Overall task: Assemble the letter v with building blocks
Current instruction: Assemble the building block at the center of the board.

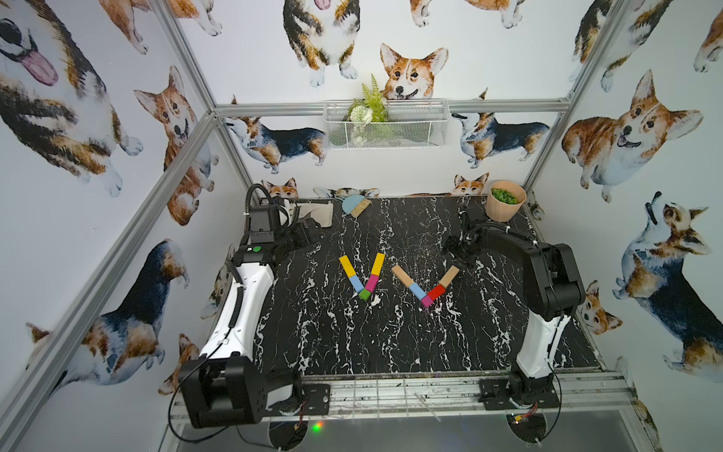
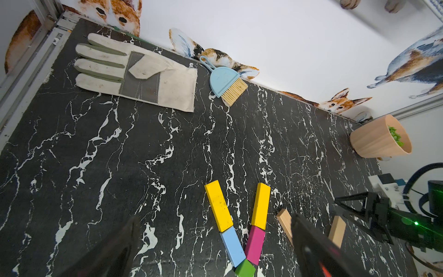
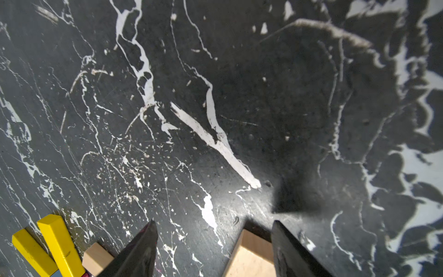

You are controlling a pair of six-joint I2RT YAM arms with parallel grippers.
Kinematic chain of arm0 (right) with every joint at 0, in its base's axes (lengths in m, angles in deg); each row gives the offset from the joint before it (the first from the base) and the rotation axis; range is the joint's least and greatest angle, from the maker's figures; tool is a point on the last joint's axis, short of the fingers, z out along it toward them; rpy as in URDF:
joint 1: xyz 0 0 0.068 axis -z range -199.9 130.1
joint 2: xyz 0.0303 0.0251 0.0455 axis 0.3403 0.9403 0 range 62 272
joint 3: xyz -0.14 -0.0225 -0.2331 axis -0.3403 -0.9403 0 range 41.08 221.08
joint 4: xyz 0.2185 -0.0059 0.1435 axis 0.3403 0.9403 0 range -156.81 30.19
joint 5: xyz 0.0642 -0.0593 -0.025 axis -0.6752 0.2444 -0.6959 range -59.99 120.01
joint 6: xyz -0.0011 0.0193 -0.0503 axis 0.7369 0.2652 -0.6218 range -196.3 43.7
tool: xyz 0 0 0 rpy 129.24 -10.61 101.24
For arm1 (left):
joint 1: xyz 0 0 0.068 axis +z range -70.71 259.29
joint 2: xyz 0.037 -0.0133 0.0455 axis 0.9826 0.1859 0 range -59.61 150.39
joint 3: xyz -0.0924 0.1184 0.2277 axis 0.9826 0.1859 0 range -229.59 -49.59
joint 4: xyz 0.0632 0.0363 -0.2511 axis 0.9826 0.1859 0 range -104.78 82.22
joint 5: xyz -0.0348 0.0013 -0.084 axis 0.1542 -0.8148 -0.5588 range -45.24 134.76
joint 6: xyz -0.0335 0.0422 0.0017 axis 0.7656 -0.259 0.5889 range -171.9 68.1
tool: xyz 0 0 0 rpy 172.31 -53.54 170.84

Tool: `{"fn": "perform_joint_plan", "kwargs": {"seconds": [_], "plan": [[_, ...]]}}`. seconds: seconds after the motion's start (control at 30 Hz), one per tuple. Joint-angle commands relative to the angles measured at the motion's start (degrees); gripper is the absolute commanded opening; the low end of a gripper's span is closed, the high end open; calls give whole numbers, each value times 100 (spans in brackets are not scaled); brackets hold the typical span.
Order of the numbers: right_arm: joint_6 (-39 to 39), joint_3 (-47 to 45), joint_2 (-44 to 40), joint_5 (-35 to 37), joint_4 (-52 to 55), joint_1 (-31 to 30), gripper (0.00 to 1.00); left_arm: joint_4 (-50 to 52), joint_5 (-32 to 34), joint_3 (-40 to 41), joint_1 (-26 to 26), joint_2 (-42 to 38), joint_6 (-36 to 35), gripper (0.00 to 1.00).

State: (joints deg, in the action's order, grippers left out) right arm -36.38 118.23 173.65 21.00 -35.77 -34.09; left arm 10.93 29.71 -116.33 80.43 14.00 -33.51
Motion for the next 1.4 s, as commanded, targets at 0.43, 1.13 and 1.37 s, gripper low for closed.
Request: {"fn": "perform_joint_plan", "kwargs": {"seconds": [0.43,1.13,1.37], "plan": [[-39,11,197,-248,-130,-9,77,-55,-16,-32,25,18,-31,100],[-49,29,234,-244,-90,-201,78,-58,-15,-30,25,5,-29,100],[-52,-24,164,-202,-75,-206,79,-64,-20,-28,17,2,-29,100]]}}
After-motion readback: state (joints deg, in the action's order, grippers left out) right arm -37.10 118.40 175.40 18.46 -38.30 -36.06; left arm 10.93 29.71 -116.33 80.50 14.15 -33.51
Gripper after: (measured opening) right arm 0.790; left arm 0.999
